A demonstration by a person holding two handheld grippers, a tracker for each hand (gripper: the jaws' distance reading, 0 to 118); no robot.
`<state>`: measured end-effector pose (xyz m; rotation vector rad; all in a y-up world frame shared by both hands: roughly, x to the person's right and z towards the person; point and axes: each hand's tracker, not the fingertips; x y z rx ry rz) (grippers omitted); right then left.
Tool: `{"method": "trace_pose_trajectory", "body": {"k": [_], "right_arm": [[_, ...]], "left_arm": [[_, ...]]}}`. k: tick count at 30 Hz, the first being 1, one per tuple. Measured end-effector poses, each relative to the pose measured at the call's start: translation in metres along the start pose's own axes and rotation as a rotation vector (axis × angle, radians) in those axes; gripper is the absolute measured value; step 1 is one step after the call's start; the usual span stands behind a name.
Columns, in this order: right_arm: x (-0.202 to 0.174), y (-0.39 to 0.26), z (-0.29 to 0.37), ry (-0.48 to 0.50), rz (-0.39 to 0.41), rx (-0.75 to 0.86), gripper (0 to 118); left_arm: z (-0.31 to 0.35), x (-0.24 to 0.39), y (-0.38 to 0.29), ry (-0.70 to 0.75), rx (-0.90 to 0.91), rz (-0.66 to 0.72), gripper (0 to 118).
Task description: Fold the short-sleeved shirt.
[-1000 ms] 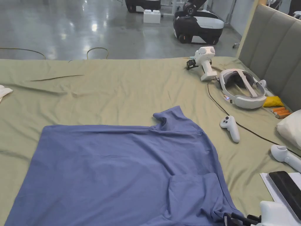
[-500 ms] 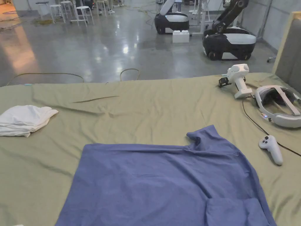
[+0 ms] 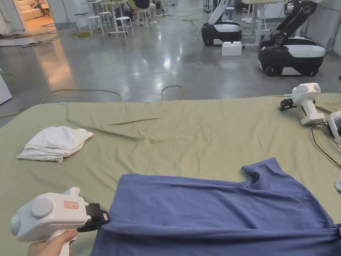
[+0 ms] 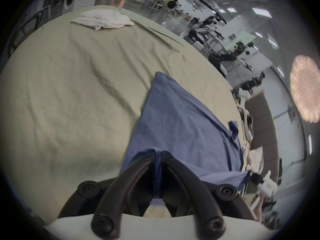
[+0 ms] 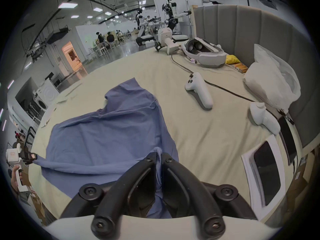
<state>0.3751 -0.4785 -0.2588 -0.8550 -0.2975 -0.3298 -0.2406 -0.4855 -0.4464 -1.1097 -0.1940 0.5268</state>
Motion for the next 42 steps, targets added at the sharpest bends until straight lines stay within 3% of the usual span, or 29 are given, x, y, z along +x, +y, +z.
{"method": "trace_pose_trajectory", "body": {"k": [2,3,4,5,6,8,9,12,14,15,18,21,24,25,26,27,28,29,30,33,35,42], "right_arm": [[-0.002,0.005,-0.017,-0.024,0.021,-0.058,6],[-0.004,0.004,-0.024,-0.040,0.038,-0.083,13],[-0.006,0.003,-0.027,-0.062,0.046,-0.105,43],[-0.007,0.001,-0.026,-0.065,0.052,-0.098,68],[-0.002,-0.002,-0.024,-0.061,0.055,-0.090,74],[0.001,-0.005,-0.006,-0.034,0.064,-0.047,70],[0.002,-0.007,0.006,-0.010,0.067,-0.012,70],[-0.002,-0.015,0.069,0.027,0.054,0.101,70],[-0.008,-0.030,0.123,0.150,0.045,0.198,70],[-0.016,-0.039,0.151,0.201,0.074,0.270,70],[-0.047,-0.063,0.224,0.209,0.160,0.471,70],[-0.072,-0.083,0.281,0.193,0.256,0.661,70],[-0.092,-0.094,0.323,0.155,0.343,0.797,70],[-0.099,-0.097,0.334,0.131,0.357,0.839,68],[-0.097,-0.098,0.336,0.109,0.363,0.871,66],[-0.100,-0.099,0.342,0.100,0.365,0.888,62],[-0.103,-0.100,0.346,0.103,0.363,0.897,46],[-0.103,-0.100,0.347,0.126,0.364,0.905,20],[-0.102,-0.099,0.346,0.164,0.358,0.911,0],[-0.104,-0.099,0.347,0.200,0.330,0.924,0],[-0.107,-0.097,0.343,0.171,0.320,0.929,0],[-0.105,-0.090,0.337,0.210,0.286,0.914,0]], "left_arm": [[-0.014,-0.005,0.008,-0.019,0.026,0.114,19],[-0.020,-0.011,0.010,-0.030,0.044,0.179,38],[-0.022,-0.016,0.010,-0.012,0.059,0.225,67],[-0.019,-0.020,0.008,0.006,0.077,0.243,78],[-0.012,-0.021,0.006,0.004,0.098,0.237,79],[0.013,-0.018,-0.003,-0.020,0.166,0.172,80],[0.032,-0.010,-0.010,-0.005,0.195,0.074,80],[0.107,0.035,-0.058,0.207,0.416,-0.447,80],[0.164,0.053,-0.105,0.225,0.616,-0.615,80],[0.194,0.058,-0.125,0.183,0.682,-0.625,80],[0.262,0.069,-0.171,0.131,0.854,-0.609,80],[0.303,0.088,-0.207,0.241,1.010,-0.668,79],[0.333,0.103,-0.237,0.267,1.101,-0.658,76],[0.338,0.107,-0.245,0.254,1.123,-0.668,70],[0.344,0.113,-0.254,0.254,1.163,-0.657,60],[0.345,0.119,-0.261,0.286,1.211,-0.647,41],[0.348,0.124,-0.265,0.287,1.222,-0.655,8],[0.349,0.128,-0.267,0.268,1.221,-0.652,1],[0.351,0.129,-0.271,0.205,1.244,-0.640,1],[0.356,0.138,-0.273,0.060,1.184,-0.632,0],[0.355,0.144,-0.275,0.053,1.176,-0.662,0],[0.353,0.155,-0.272,0.020,1.142,-0.696,0]]}}
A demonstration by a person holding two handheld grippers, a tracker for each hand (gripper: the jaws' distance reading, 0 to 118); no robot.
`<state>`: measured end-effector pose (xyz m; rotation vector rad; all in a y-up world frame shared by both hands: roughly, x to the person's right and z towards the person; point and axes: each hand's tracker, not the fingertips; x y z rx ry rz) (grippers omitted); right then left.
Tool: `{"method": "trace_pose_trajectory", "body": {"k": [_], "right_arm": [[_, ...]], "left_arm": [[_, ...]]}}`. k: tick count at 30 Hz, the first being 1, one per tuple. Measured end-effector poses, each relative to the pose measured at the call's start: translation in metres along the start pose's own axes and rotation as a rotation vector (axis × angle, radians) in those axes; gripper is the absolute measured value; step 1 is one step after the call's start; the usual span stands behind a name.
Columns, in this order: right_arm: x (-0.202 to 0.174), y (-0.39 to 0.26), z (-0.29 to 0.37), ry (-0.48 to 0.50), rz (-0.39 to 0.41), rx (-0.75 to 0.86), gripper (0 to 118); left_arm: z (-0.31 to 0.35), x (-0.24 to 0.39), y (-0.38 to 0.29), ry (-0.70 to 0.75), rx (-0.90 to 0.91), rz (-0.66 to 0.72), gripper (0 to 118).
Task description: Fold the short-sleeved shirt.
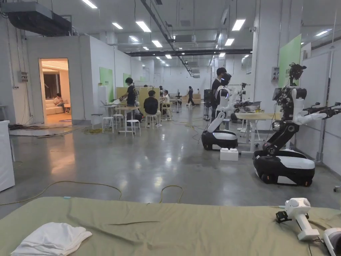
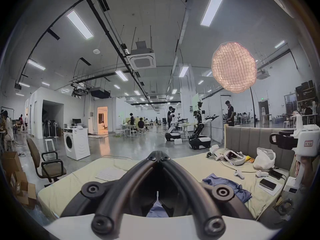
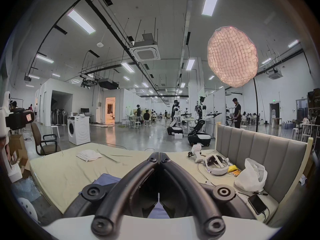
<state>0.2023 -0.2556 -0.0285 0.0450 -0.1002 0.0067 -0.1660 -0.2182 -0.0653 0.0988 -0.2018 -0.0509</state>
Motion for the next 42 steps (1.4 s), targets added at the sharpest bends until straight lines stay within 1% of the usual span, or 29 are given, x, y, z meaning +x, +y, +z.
{"method": "trace_pose_trajectory", "body": {"k": [3,4,5,6,7,8,10,11,12,15,18,20,21,23,24,26,28,30,31,34,36,37,38,39,40,41,42], "right_arm": [[0.001,-0.005,-0.003,-0.010,-0.002,-0.029,0],[0.010,-0.016,0.005,-0.011,-0.002,-0.039,0],[0.012,-0.020,0.004,-0.010,-0.007,-0.055,0],[0.014,-0.025,0.003,-0.003,-0.024,-0.081,0],[0.016,-0.030,0.002,0.001,-0.048,-0.104,0],[0.019,-0.035,0.001,0.008,-0.077,-0.126,0],[0.024,-0.047,-0.001,0.017,-0.127,-0.173,0],[0.027,-0.053,-0.002,0.012,-0.137,-0.198,0],[0.029,-0.058,-0.003,0.005,-0.134,-0.218,0],[0.036,-0.073,-0.007,-0.028,-0.100,-0.292,0],[0.047,-0.082,-0.010,-0.051,-0.110,-0.352,0],[0.054,-0.088,-0.010,-0.075,-0.118,-0.380,0],[0.059,-0.091,-0.010,-0.088,-0.123,-0.398,0],[0.066,-0.097,-0.010,-0.109,-0.127,-0.427,0],[0.070,-0.100,-0.009,-0.122,-0.129,-0.440,0],[0.077,-0.106,-0.010,-0.137,-0.138,-0.468,0],[0.083,-0.113,-0.011,-0.150,-0.141,-0.490,0],[0.089,-0.120,-0.016,-0.160,-0.145,-0.519,0],[0.092,-0.124,-0.019,-0.165,-0.148,-0.534,0],[0.104,-0.134,-0.035,-0.165,-0.159,-0.572,0],[0.115,-0.148,-0.052,-0.169,-0.154,-0.590,0],[0.124,-0.162,-0.064,-0.172,-0.150,-0.615,10],[0.135,-0.180,-0.078,-0.171,-0.147,-0.649,31],[0.147,-0.203,-0.092,-0.165,-0.165,-0.678,56],[0.158,-0.224,-0.105,-0.167,-0.191,-0.709,70],[0.169,-0.245,-0.119,-0.191,-0.219,-0.740,67],[0.179,-0.262,-0.133,-0.236,-0.242,-0.801,67]], "left_arm": [[-0.009,-0.002,-0.006,0.007,-0.029,0.002,0],[-0.017,-0.006,-0.010,0.014,-0.060,0.012,0],[-0.028,-0.010,-0.017,0.016,-0.126,0.028,0],[-0.041,-0.017,-0.028,0.012,-0.181,0.041,3],[-0.052,-0.025,-0.043,-0.020,-0.239,0.064,17],[-0.066,-0.034,-0.062,-0.069,-0.308,0.101,36],[-0.099,-0.050,-0.110,-0.126,-0.464,0.202,84],[-0.114,-0.057,-0.135,-0.128,-0.527,0.232,89],[-0.128,-0.063,-0.159,-0.133,-0.589,0.253,89],[-0.174,-0.075,-0.241,-0.051,-0.729,0.238,89],[-0.214,-0.084,-0.306,-0.046,-0.852,0.298,87],[-0.232,-0.086,-0.338,-0.004,-0.932,0.294,78],[-0.240,-0.087,-0.349,0.012,-0.927,0.304,72],[-0.247,-0.084,-0.358,0.009,-0.937,0.326,66],[-0.251,-0.080,-0.363,0.031,-0.965,0.307,63],[-0.257,-0.073,-0.372,0.055,-1.019,0.264,62],[-0.261,-0.079,-0.376,0.051,-0.991,0.240,57],[-0.258,-0.071,-0.371,0.050,-1.001,0.165,54],[-0.255,-0.066,-0.369,0.051,-1.005,0.135,42],[-0.255,-0.050,-0.364,0.039,-1.023,0.113,19],[-0.256,-0.037,-0.362,0.039,-1.037,0.061,13],[-0.257,-0.033,-0.365,0.038,-1.054,0.042,12],[-0.260,-0.035,-0.369,0.036,-1.066,0.033,12],[-0.262,-0.038,-0.371,0.036,-1.071,0.038,12],[-0.262,-0.040,-0.371,0.034,-1.073,0.045,12],[-0.262,-0.042,-0.370,0.032,-1.075,0.042,12],[-0.261,-0.043,-0.369,0.026,-1.076,0.047,12]]}}
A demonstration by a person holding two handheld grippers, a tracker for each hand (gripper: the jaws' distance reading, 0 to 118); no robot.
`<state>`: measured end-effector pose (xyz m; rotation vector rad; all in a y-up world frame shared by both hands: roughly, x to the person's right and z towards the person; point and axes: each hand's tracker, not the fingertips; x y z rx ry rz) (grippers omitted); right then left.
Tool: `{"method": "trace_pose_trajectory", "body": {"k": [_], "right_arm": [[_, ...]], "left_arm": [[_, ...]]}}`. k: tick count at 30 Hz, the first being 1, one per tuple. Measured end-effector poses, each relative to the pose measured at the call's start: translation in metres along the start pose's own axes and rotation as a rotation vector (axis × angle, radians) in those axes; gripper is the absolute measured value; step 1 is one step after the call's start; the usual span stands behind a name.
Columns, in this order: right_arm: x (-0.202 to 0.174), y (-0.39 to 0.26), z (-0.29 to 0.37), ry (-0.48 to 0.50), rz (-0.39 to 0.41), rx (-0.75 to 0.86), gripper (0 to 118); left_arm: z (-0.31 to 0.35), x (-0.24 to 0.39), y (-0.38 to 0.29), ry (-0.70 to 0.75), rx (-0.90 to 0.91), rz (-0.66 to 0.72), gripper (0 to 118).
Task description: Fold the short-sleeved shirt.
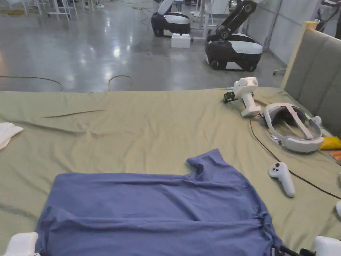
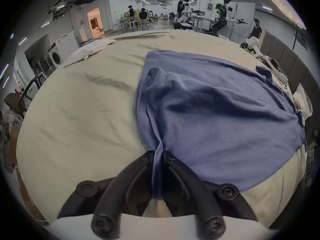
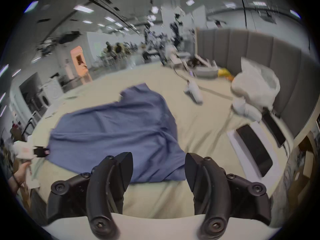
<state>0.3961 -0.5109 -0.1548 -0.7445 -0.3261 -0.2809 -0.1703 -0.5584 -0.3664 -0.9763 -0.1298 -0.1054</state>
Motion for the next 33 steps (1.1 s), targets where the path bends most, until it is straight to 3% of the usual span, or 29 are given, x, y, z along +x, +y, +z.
{"method": "trace_pose_trajectory", "body": {"k": [5,6,7,8,9,11,13,14,20,25,30,31,32,33], "right_arm": [[0.026,-0.004,-0.090,-0.106,-0.065,-0.156,65],[0.021,-0.006,-0.068,-0.101,-0.065,-0.183,65],[0.022,-0.003,-0.069,-0.125,-0.035,-0.106,55],[0.023,-0.004,-0.069,-0.127,-0.025,-0.106,29],[-0.034,-0.020,-0.053,-0.131,0.004,-0.097,8],[-0.050,-0.026,-0.052,-0.149,0.074,-0.099,8],[-0.040,-0.023,-0.059,-0.141,0.071,-0.132,8],[-0.066,-0.015,-0.038,-0.145,0.069,-0.122,8],[-0.081,-0.006,0.027,-0.176,0.126,-0.054,8],[-0.051,-0.037,0.054,-0.142,0.155,-0.085,8],[-0.045,-0.071,0.081,-0.145,0.221,-0.118,8],[-0.044,-0.075,0.082,-0.143,0.233,-0.127,10],[-0.042,-0.079,0.081,-0.144,0.255,-0.139,21],[-0.040,-0.082,0.078,-0.158,0.274,-0.147,44]], "left_arm": [[-0.007,-0.007,0.004,-0.007,-0.018,-0.022,12],[-0.007,-0.007,0.004,-0.006,-0.019,-0.027,12],[-0.007,-0.006,0.004,-0.004,-0.020,-0.030,12],[-0.007,-0.006,0.003,-0.002,-0.017,-0.032,12],[-0.008,-0.006,0.003,0.000,-0.015,-0.030,12],[-0.007,-0.008,0.005,-0.005,-0.020,-0.026,11],[0.006,-0.015,0.013,-0.035,-0.035,0.002,9],[0.020,-0.018,0.015,-0.055,0.037,0.010,9],[0.097,-0.021,-0.014,-0.041,0.072,-0.036,9],[0.130,-0.038,-0.079,-0.118,0.012,0.007,9],[0.140,-0.049,-0.118,-0.160,-0.056,0.068,9],[0.140,-0.050,-0.122,-0.156,-0.048,0.075,18],[0.138,-0.051,-0.124,-0.155,-0.045,0.088,40],[0.138,-0.052,-0.123,-0.126,-0.040,0.100,70]]}}
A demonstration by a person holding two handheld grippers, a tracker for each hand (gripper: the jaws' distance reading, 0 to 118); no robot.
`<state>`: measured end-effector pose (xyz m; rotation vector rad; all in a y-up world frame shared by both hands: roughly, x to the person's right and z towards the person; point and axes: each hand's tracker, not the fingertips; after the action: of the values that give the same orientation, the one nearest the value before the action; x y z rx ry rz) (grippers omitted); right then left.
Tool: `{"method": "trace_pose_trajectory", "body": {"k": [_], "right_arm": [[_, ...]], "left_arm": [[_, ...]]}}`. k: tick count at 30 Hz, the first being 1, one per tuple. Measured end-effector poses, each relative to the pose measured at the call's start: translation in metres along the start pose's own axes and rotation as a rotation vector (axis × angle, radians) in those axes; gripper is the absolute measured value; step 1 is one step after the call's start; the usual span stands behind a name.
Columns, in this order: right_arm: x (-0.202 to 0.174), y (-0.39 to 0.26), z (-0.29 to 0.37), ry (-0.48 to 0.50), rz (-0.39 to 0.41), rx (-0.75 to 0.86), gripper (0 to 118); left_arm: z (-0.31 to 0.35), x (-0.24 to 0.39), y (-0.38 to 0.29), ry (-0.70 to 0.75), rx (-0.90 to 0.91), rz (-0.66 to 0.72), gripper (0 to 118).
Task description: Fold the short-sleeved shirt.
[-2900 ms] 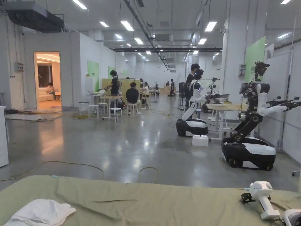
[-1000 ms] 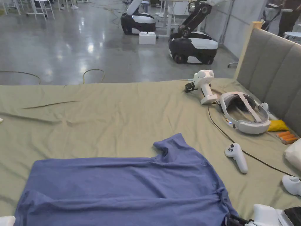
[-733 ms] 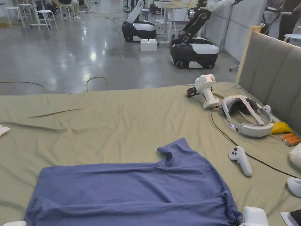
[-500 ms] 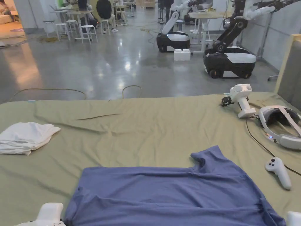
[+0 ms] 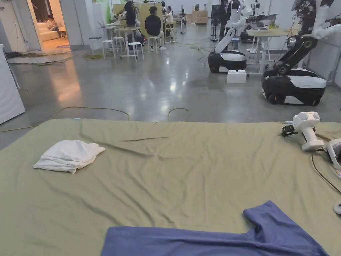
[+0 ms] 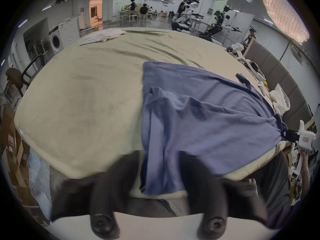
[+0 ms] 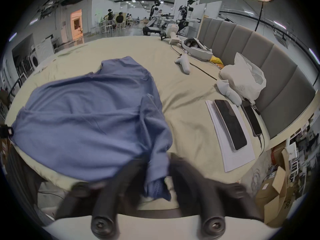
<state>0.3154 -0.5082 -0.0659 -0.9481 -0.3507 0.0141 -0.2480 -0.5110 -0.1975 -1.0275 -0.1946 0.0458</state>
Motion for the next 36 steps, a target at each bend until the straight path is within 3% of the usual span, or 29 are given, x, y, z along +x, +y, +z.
{"method": "trace_pose_trajectory", "body": {"k": [1,2,6,10,13,19,21,22,24,25,27,32,36], "right_arm": [[-0.002,-0.001,-0.005,-0.023,0.008,-0.003,78],[0.000,-0.002,-0.006,-0.017,0.001,-0.004,82],[0.007,0.008,0.021,0.064,-0.078,0.129,79],[0.005,0.035,0.085,0.191,-0.126,0.416,79],[-0.009,0.059,0.148,0.291,-0.171,0.630,79],[-0.031,0.078,0.227,0.286,-0.145,0.906,77],[-0.039,0.079,0.243,0.274,-0.113,0.940,66],[-0.043,0.080,0.250,0.261,-0.103,0.941,53],[-0.052,0.079,0.260,0.250,-0.080,0.961,14],[-0.055,0.079,0.264,0.227,-0.078,0.975,0],[-0.062,0.077,0.269,0.228,-0.069,0.979,0],[-0.073,0.079,0.275,0.244,-0.063,0.965,0],[-0.074,0.077,0.275,0.250,-0.064,0.964,0]], "left_arm": [[0.002,-0.002,0.000,0.008,0.018,0.010,98],[0.008,-0.003,0.002,0.003,0.030,0.020,101],[0.069,0.013,0.023,-0.005,0.296,-0.045,101],[0.165,0.055,0.032,0.056,0.758,-0.171,101],[0.226,0.091,0.030,0.095,1.038,-0.175,101],[0.279,0.127,0.029,0.039,1.160,-0.222,99],[0.284,0.136,0.032,0.070,1.141,-0.220,90],[0.286,0.139,0.031,0.088,1.137,-0.225,68],[0.289,0.144,0.032,0.117,1.147,-0.222,10],[0.289,0.144,0.031,0.154,1.160,-0.200,1],[0.294,0.140,0.031,0.058,1.147,-0.206,0],[0.295,0.144,0.035,0.080,1.141,-0.221,0],[0.293,0.140,0.040,0.016,1.113,-0.188,0]]}}
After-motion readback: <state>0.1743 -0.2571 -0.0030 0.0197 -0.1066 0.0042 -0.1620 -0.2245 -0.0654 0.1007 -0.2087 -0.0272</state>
